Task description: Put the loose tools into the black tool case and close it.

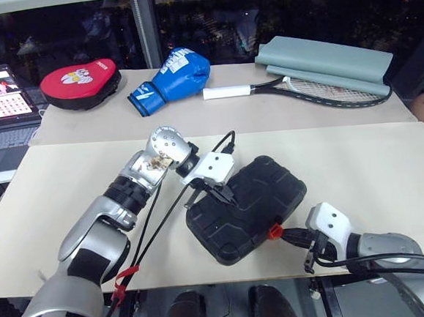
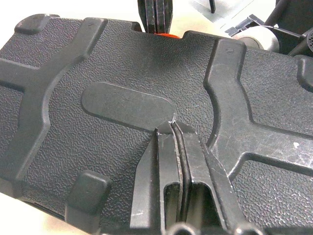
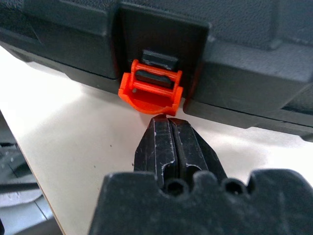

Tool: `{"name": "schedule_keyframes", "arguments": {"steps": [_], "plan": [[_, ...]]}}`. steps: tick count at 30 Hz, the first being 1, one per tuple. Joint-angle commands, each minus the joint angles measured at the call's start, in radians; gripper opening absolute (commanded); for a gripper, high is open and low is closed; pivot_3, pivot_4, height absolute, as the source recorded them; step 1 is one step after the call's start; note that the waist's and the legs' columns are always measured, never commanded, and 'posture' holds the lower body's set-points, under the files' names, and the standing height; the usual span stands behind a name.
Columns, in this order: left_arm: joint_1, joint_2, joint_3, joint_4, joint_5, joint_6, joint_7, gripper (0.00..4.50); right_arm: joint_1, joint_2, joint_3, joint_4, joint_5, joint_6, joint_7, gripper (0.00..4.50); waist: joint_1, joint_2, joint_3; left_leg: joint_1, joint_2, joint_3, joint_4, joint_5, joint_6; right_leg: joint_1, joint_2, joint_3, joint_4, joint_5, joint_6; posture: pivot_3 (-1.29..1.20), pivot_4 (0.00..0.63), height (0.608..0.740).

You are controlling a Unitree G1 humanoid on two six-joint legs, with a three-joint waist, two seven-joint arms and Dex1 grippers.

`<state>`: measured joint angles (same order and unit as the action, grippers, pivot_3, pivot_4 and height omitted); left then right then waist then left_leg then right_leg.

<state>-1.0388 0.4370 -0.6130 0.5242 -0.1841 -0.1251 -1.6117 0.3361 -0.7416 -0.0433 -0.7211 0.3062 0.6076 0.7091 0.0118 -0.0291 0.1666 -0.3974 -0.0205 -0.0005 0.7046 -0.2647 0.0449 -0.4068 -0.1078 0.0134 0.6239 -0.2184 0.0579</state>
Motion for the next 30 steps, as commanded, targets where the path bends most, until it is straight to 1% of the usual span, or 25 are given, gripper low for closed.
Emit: {"name": "schedule_keyframes", "arguments": {"steps": [1, 2, 6, 12, 19, 25, 30], "plan": [[0.017, -0.006, -0.016, 0.001, 0.026, -0.005, -0.003, 0.10, 0.020, 0.040, 0.030, -0.001, -0.038, -0.047, -0.051, 0.00, 0.000, 0.000, 0.000, 0.000, 0.000, 0.000, 0.000, 0.000, 0.000, 0.000, 0.000, 0.000, 0.000, 0.000, 0.000, 0.00, 0.150, 0.736], [0.017, -0.008, -0.016, 0.002, 0.027, -0.006, -0.003, 0.10, 0.024, 0.055, 0.038, 0.005, -0.047, -0.051, -0.065, 0.00, 0.000, 0.000, 0.000, 0.000, 0.000, 0.000, 0.000, 0.000, 0.000, 0.000, 0.000, 0.000, 0.000, 0.000, 0.000, 0.00, 0.150, 0.736], [0.005, -0.012, -0.020, 0.012, 0.027, -0.009, -0.003, 0.10, 0.045, 0.170, 0.035, 0.038, -0.058, -0.089, -0.155, 0.00, 0.000, 0.000, 0.000, 0.000, 0.000, 0.000, 0.000, 0.000, 0.000, 0.000, 0.000, 0.000, 0.000, -0.001, 0.002, 0.00, 0.150, 0.736], [-0.008, -0.006, -0.033, 0.028, 0.023, -0.023, -0.003, 0.10, 0.042, 0.263, 0.063, 0.079, -0.074, -0.119, -0.201, 0.00, 0.000, 0.000, 0.000, 0.001, 0.000, 0.000, 0.000, 0.000, 0.000, 0.000, 0.000, 0.000, 0.000, -0.002, 0.003, 0.00, 0.150, 0.736], [-0.032, -0.021, -0.044, 0.065, 0.026, -0.041, -0.003, 0.10, 0.035, 0.393, 0.071, 0.130, -0.034, -0.170, -0.235, 0.00, -0.011, 0.000, 0.000, 0.005, 0.002, 0.000, 0.000, 0.000, 0.000, 0.003, 0.001, 0.001, 0.001, -0.002, 0.005, 0.00, 0.150, 0.736], [-0.047, -0.029, -0.058, 0.085, 0.020, -0.053, -0.003, 0.10, 0.080, 0.445, 0.078, 0.102, 0.006, -0.246, -0.207, 0.00, -0.020, 0.000, 0.000, 0.007, 0.002, 0.000, 0.000, 0.001, 0.000, 0.002, 0.002, 0.001, 0.002, -0.002, 0.003, 0.00, 0.150, 0.736], [-0.057, -0.042, -0.062, 0.112, 0.023, -0.067, -0.003, 0.10, 0.095, 0.439, 0.055, 0.061, 0.041, -0.274, -0.189, 0.00, -0.024, 0.000, 0.000, 0.005, 0.002, 0.000, -0.003, 0.001, 0.000, 0.001, 0.002, 0.002, 0.002, -0.003, 0.003, 0.00, 0.150, 0.736]]}}
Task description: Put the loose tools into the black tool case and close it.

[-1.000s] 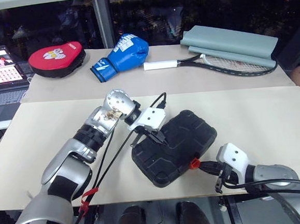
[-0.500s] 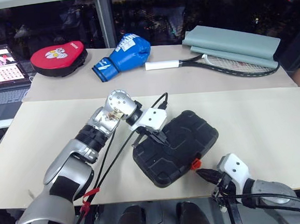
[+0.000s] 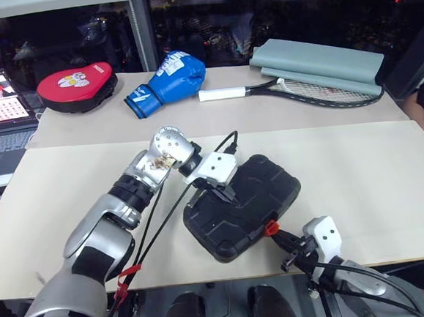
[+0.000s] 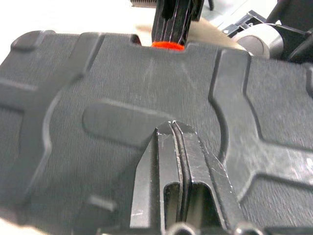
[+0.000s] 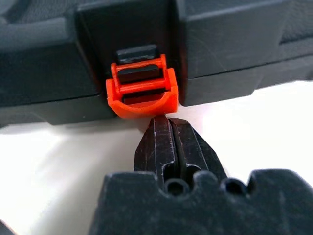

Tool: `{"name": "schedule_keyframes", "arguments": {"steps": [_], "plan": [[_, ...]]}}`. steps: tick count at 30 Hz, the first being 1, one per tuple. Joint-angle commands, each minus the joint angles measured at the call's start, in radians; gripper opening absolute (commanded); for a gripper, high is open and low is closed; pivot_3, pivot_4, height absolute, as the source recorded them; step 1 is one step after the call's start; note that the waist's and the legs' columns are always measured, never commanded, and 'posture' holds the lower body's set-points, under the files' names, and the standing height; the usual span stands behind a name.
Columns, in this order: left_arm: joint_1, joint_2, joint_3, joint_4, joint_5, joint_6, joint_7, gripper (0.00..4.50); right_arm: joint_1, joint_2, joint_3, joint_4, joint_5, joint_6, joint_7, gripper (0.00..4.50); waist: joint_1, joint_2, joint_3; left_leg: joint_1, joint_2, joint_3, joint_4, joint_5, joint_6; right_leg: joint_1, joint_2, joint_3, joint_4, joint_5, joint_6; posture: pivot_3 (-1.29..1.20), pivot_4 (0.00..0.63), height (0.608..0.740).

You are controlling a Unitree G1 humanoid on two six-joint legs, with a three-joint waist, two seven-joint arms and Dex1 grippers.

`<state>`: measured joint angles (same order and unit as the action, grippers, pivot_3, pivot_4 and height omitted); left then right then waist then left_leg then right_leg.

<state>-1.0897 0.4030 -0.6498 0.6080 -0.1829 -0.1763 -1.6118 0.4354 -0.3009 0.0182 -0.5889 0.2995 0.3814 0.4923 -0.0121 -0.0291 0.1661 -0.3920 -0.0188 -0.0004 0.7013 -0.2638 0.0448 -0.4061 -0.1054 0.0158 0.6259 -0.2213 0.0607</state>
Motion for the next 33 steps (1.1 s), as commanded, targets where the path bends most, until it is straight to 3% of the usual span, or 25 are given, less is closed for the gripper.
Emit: {"name": "schedule_keyframes", "arguments": {"steps": [1, 18, 33], "plan": [[-0.005, -0.012, -0.025, 0.032, 0.025, -0.018, -0.003, 0.10, -0.002, -0.009, -0.009, -0.076, 0.051, -0.049, 0.033, 0.00, 0.000, 0.000, 0.000, 0.000, 0.000, 0.000, 0.000, 0.000, 0.000, 0.000, 0.000, 0.000, 0.000, 0.000, 0.000, 0.00, 0.150, 0.736], [0.031, -0.060, -0.005, 0.034, 0.062, -0.034, -0.003, 0.10, -0.007, -0.210, -0.069, -0.147, 0.078, 0.017, 0.115, 0.00, 0.008, 0.000, 0.000, 0.000, 0.000, 0.000, -0.001, 0.000, 0.000, 0.000, -0.001, 0.000, -0.002, -0.001, 0.001, 0.00, 0.150, 0.736], [0.075, -0.094, 0.015, 0.015, 0.131, -0.059, -0.003, 0.10, -0.116, -0.268, -0.121, -0.198, 0.172, 0.148, 0.097, 0.00, 0.013, 0.000, 0.000, 0.001, 0.000, 0.000, -0.001, 0.000, 0.000, 0.002, 0.000, -0.001, -0.002, -0.001, 0.001, 0.00, 0.150, 0.736]]}}
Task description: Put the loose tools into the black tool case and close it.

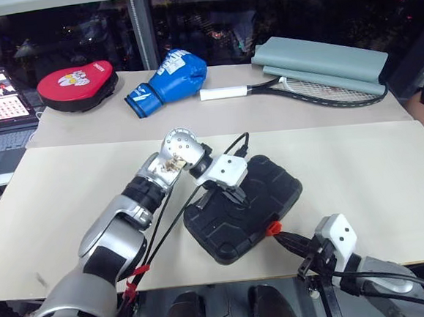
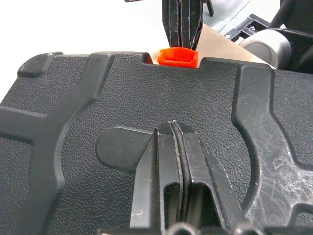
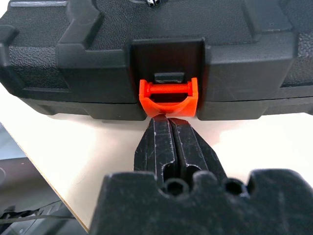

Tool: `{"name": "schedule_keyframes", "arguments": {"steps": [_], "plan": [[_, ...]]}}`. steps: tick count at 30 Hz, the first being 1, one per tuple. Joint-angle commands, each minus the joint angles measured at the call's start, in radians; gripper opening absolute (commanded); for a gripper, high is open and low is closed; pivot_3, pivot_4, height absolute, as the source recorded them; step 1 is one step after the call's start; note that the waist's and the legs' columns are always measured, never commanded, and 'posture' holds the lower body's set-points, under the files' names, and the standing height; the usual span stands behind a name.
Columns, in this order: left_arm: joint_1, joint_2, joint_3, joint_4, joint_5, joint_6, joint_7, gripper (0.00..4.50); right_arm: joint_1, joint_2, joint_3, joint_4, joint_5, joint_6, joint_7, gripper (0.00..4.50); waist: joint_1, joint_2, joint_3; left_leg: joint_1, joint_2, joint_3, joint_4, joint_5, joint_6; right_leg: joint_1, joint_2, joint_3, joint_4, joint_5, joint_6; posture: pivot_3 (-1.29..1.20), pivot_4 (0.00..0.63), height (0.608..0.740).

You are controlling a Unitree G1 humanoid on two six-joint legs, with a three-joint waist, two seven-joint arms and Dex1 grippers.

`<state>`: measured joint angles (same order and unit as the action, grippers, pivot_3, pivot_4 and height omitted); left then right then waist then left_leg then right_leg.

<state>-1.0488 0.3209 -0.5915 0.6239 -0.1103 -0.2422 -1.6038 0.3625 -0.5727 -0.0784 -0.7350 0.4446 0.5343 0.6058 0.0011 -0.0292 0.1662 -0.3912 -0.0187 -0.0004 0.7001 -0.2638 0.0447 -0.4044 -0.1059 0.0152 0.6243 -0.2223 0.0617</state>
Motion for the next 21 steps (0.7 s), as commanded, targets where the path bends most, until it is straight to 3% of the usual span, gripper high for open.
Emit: {"name": "schedule_keyframes", "arguments": {"steps": [1, 11, 17, 19, 20, 21], "plan": [[0.036, -0.013, -0.043, -0.003, 0.059, 0.009, -0.011, 0.10, -0.054, 0.003, -0.019, -0.047, 0.026, 0.001, -0.019, 0.00, -0.001, 0.000, 0.000, 0.000, 0.000, 0.000, 0.000, 0.000, 0.000, 0.000, 0.000, 0.000, 0.000, 0.000, 0.000, 0.00, 0.150, 0.736], [0.053, -0.014, -0.022, -0.023, 0.064, 0.040, -0.011, 0.10, -0.151, -0.010, 0.027, 0.003, -0.015, 0.042, -0.025, 0.00, -0.016, 0.000, 0.000, 0.002, 0.001, 0.000, 0.000, 0.000, 0.000, 0.000, 0.001, 0.000, 0.000, 0.001, 0.000, 0.00, 0.150, 0.736], [0.023, 0.010, 0.092, 0.012, 0.018, 0.165, 0.005, 0.10, -0.118, -0.085, -0.145, -0.052, 0.074, 0.068, 0.032, 0.00, -0.014, 0.000, 0.000, 0.001, 0.001, 0.000, 0.001, 0.000, 0.000, 0.000, 0.001, 0.001, 0.000, 0.002, 0.000, 0.00, 0.150, 0.736], [0.008, 0.040, 0.148, 0.022, -0.009, 0.216, 0.007, 0.60, -0.104, -0.133, -0.242, -0.058, 0.139, 0.085, 0.083, 0.00, -0.014, 0.000, 0.000, 0.000, 0.000, 0.000, 0.001, 0.000, 0.000, -0.001, 0.001, 0.001, 0.000, 0.002, 0.000, 0.00, 0.150, 0.736], [-0.001, 0.063, 0.182, 0.022, -0.029, 0.252, 0.002, 0.85, -0.095, -0.166, -0.302, -0.054, 0.180, 0.094, 0.125, 0.58, -0.014, 0.000, 0.000, 0.000, 0.000, 0.000, 0.001, 0.000, 0.000, -0.001, 0.001, 0.001, 0.000, 0.002, 0.001, 0.00, 0.150, 0.736], [-0.006, 0.087, 0.212, 0.021, -0.044, 0.279, 0.000, 1.11, -0.087, -0.197, -0.353, -0.049, 0.215, 0.100, 0.164, 0.71, -0.014, -0.001, 0.001, -0.001, 0.000, 0.000, 0.000, 0.000, 0.000, -0.002, 0.001, 0.001, 0.000, 0.002, 0.001, 0.00, 0.150, 0.736]]}}
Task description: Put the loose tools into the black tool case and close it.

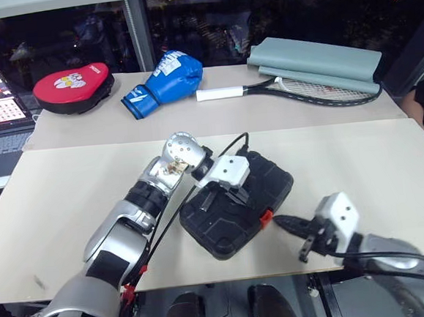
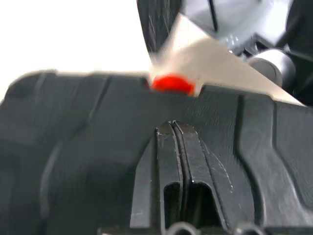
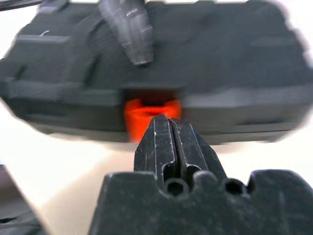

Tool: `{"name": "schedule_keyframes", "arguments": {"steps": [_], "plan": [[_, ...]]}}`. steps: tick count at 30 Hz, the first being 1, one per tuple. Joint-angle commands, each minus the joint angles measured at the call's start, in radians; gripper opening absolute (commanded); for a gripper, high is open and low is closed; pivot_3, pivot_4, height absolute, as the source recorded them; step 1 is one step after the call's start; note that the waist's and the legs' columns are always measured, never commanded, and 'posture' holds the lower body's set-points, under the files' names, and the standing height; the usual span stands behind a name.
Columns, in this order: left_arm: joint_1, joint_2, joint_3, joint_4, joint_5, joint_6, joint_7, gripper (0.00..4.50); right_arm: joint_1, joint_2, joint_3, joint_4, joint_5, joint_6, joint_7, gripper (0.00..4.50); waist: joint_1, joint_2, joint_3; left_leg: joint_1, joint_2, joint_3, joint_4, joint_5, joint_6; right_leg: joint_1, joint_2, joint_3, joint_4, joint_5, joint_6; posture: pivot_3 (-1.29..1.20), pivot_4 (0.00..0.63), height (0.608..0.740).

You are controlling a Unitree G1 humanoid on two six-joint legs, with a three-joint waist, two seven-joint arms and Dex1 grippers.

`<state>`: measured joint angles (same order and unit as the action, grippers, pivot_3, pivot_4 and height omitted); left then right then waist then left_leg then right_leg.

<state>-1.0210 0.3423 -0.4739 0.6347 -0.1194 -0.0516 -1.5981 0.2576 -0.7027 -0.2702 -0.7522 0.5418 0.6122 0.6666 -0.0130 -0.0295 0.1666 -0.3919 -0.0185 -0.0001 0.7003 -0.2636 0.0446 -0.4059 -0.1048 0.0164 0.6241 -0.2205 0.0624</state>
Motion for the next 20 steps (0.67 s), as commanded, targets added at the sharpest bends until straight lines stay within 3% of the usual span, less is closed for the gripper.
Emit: {"name": "schedule_keyframes", "arguments": {"steps": [1, 7, 9, 11, 14, 17, 20], "plan": [[-0.035, 0.100, 0.123, 0.005, -0.047, 0.114, -0.011, 1.46, 0.024, -0.104, -0.215, -0.019, 0.148, 0.025, 0.150, 1.00, 0.000, 0.000, 0.001, 0.000, 0.000, 0.000, -0.002, 0.000, 0.000, -0.001, 0.000, 0.000, 0.000, 0.000, -0.001, 0.00, 0.150, 0.736], [0.080, 0.403, 0.165, -0.195, -0.180, 0.251, -0.016, 3.68, 0.067, -0.287, -0.443, 0.084, 0.278, 0.070, 0.415, 3.18, 0.001, 0.000, 0.001, -0.009, 0.000, 0.000, -0.006, 0.000, 0.000, -0.012, 0.000, 0.000, 0.001, 0.004, -0.009, 0.00, 0.150, 0.736], [0.180, 0.567, 0.206, -0.332, -0.261, 0.350, -0.016, 4.43, 0.106, -0.353, -0.505, 0.132, 0.296, 0.096, 0.544, 3.83, 0.000, 0.000, 0.001, -0.012, 0.000, 0.000, -0.005, 0.000, 0.000, -0.016, -0.001, 0.000, 0.001, 0.004, -0.010, 0.00, 0.150, 0.736], [0.289, 0.720, 0.248, -0.471, -0.338, 0.443, -0.016, 4.50, 0.137, -0.398, -0.542, 0.165, 0.303, 0.116, 0.637, 4.42, -0.002, 0.000, 0.002, -0.014, 0.000, 0.000, -0.005, 0.000, 0.000, -0.017, -0.001, -0.001, 0.001, 0.004, -0.010, 0.00, 0.150, 0.736], [0.467, 0.848, 0.344, -0.627, -0.386, 0.512, -0.016, 4.50, 0.117, -0.426, -0.531, 0.213, 0.283, 0.093, 0.671, 4.42, 0.005, -0.002, 0.004, -0.014, 0.000, -0.001, -0.005, -0.001, 0.000, -0.016, -0.002, -0.002, -0.001, 0.004, -0.009, 0.00, 0.150, 0.736], [0.600, 0.891, 0.426, -0.726, -0.407, 0.540, 0.011, 4.50, 0.046, -0.427, -0.485, 0.253, 0.257, 0.066, 0.636, 4.42, 0.020, 0.000, 0.005, -0.012, -0.002, 0.000, -0.005, 0.000, 0.000, -0.013, -0.007, -0.003, -0.003, 0.004, -0.008, 0.00, 0.150, 0.736], [0.659, 0.872, 0.476, -0.777, -0.428, 0.555, 0.052, 4.50, -0.021, -0.416, -0.434, 0.286, 0.232, 0.049, 0.594, 4.42, 0.028, 0.000, 0.005, -0.011, 0.000, 0.001, -0.004, 0.001, -0.001, -0.014, -0.008, -0.004, -0.006, 0.000, -0.002, 0.00, 0.150, 0.736]]}}
